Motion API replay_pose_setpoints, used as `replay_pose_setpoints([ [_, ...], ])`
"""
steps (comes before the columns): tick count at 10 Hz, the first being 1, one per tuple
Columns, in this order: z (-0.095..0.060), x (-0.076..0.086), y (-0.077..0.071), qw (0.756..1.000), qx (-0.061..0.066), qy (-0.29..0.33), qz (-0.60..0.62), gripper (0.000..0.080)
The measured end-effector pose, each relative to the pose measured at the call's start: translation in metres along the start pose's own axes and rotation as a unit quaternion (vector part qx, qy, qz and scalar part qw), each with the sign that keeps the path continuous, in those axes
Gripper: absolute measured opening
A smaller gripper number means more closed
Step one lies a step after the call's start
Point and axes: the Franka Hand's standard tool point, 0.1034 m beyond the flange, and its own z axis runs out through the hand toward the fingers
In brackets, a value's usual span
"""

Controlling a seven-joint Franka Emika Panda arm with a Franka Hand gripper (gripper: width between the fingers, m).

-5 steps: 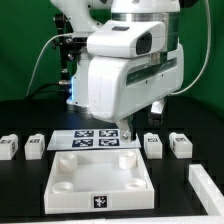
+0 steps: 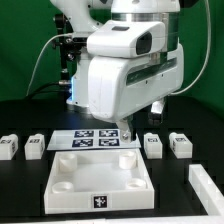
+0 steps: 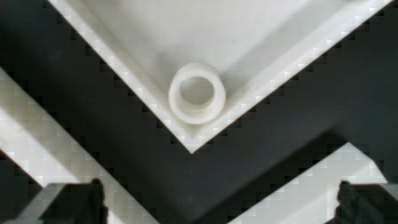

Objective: Assemble one leg

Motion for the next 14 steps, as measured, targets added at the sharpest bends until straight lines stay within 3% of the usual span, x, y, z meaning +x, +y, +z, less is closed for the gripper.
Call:
replay_pose_setpoints([
  [5, 0.000, -0.002, -0.001, 0.999, -0.001, -0.001, -0.042, 0.0650],
  [8, 0.016, -0.055, -0.033, 0.966, -0.003, -0.004, -0.259, 0.0650],
  [10, 0.039, -0.096, -0.041, 0.926, 0.009, -0.005, -0.378, 0.0650],
  [12, 0.058, -0.114, -0.041, 0.886, 0.014, -0.003, -0.464, 0.0650],
  [14, 0.078, -0.121, -0.050, 0.902, 0.026, -0.002, -0.430, 0.0650],
])
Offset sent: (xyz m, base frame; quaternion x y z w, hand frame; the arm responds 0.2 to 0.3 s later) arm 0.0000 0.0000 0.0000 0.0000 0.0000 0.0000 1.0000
